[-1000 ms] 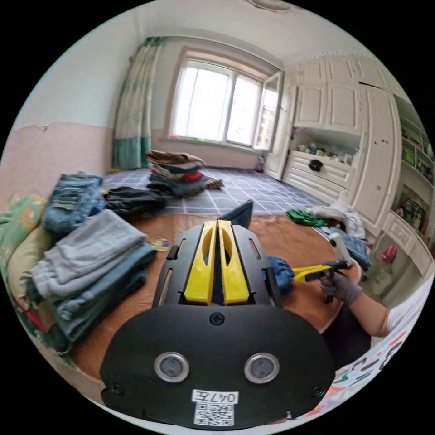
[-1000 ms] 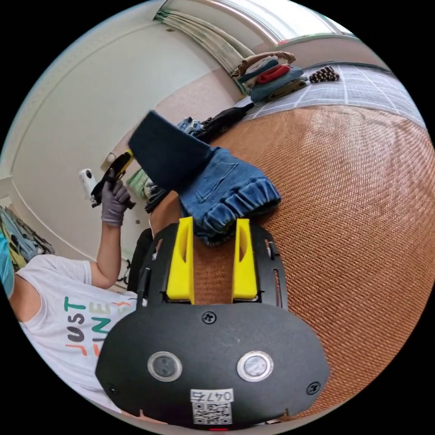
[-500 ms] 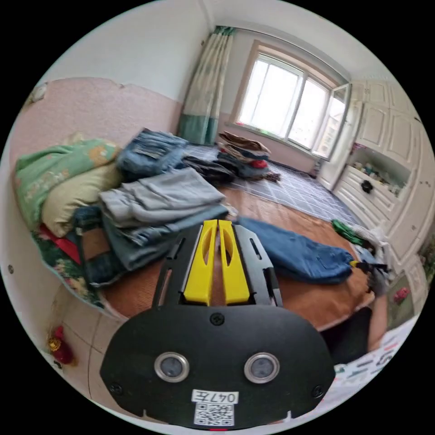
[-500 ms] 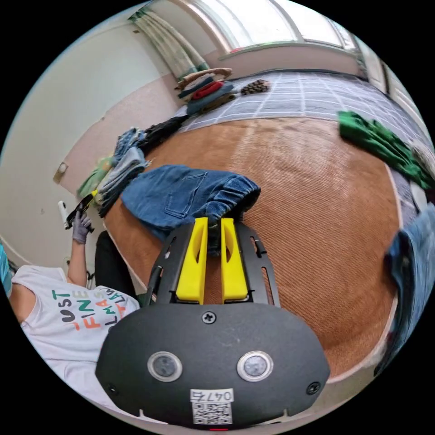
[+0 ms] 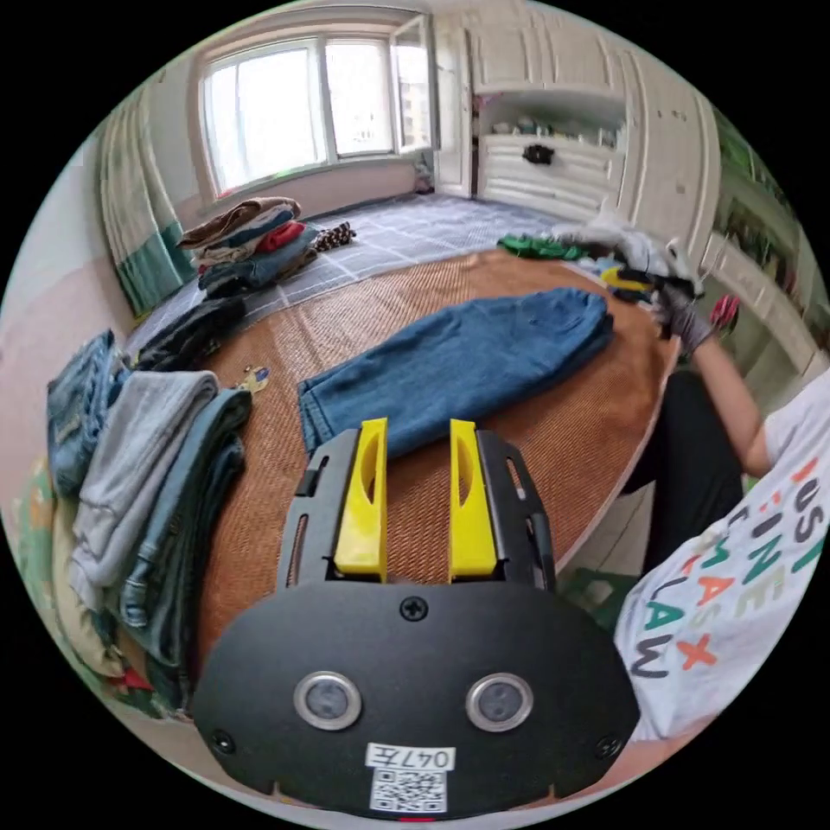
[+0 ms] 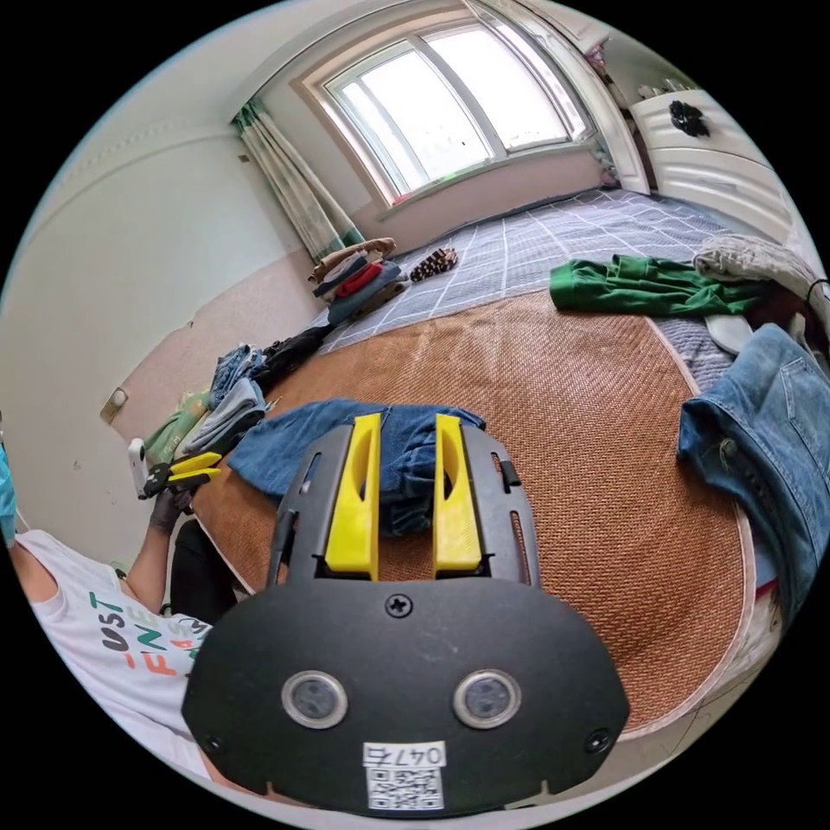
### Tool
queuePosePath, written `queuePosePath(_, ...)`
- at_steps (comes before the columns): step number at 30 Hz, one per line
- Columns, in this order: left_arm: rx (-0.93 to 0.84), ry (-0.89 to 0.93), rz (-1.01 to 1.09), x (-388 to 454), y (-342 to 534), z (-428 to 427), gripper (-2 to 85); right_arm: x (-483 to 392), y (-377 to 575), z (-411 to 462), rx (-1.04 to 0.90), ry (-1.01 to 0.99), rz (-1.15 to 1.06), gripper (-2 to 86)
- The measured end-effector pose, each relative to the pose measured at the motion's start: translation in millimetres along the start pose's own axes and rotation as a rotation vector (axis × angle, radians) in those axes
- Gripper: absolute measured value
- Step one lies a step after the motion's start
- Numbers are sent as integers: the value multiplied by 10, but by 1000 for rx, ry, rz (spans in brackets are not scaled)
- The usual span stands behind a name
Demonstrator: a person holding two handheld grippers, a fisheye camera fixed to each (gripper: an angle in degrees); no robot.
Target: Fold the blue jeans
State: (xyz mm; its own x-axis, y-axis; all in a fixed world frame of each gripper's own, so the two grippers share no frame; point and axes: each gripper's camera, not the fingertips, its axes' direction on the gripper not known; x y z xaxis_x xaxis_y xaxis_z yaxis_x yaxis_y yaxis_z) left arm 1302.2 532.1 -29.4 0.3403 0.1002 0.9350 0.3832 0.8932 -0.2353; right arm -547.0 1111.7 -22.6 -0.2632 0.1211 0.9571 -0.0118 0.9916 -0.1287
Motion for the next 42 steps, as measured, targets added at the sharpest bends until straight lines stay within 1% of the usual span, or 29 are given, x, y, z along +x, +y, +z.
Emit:
queuePosePath(2, -4, -52, 82, 200, -101, 112, 107, -27, 57, -6, -6, -2, -10, 62)
queuePosePath(5, -45, -17, 110, 286, -267, 300, 106, -30, 148, -11, -12, -31, -17, 65)
queuePosePath(8, -92, -38, 136, 335, -433, 459, 107, -21, 217, 22, -52, -69, -19, 66)
queuePosePath(11, -173, -42, 189, 422, -574, 643, 104, -82, 269, 95, -118, -51, -45, 68)
queuePosePath(13, -196, -35, 196, 445, -638, 714, 89, -161, 295, 152, -157, -21, -64, 69)
queuePosePath(17, -163, -31, 173, 419, -746, 656, 17, -249, 331, 296, -235, 6, -73, 55)
queuePosePath(19, -137, -31, 155, 401, -767, 592, 6, -293, 372, 355, -247, 64, -75, 16)
queuePosePath(20, -113, -32, 144, 390, -777, 536, 2, -318, 383, 362, -254, 63, -92, 11)
queuePosePath(23, -38, -6, 111, 324, -815, 368, -3, -408, 410, 336, -234, -79, -167, -4)
queuePosePath(25, 9, 37, 92, 242, -854, 272, -4, -425, 417, 262, -150, -237, -209, -4)
queuePosePath(26, 40, 70, 77, 168, -883, 219, -4, -411, 413, 247, -132, -253, -202, -4)
queuePosePath(27, 53, 87, 69, 126, -899, 199, -4, -351, 411, 212, -95, -233, -159, 1)
queuePosePath(28, 74, 113, 55, 42, -930, 170, -4, -273, 424, 173, -69, -152, -94, 8)
queuePosePath(29, 89, 126, 44, -33, -958, 154, -5, -253, 436, 155, -65, -108, -79, 22)
queuePosePath(31, 93, 123, 39, -103, -997, 152, -5, -205, 478, 161, -111, 37, -36, 67)
queuePosePath(33, 90, 104, 42, -131, -1029, 164, -5, -187, 513, 287, -188, 72, -44, 76)
queuePosePath(35, 88, 82, 37, -152, -1057, 194, -5, -150, 543, 509, -268, 19, -58, 72)
queuePosePath(37, 92, 65, 24, -178, -1062, 216, -5, -164, 564, 757, -338, -64, -113, 41)
queuePosePath(39, 102, 38, 4, -210, -1046, 214, -5, -321, 554, 670, -304, -34, -216, 13)
queuePosePath(41, 128, 21, -17, -243, -994, 162, -4, -457, 545, 481, -227, -72, -286, 1)
queuePosePath(42, 136, 16, -21, -251, -980, 144, -4, -510, 550, 376, -181, -126, -319, -1)
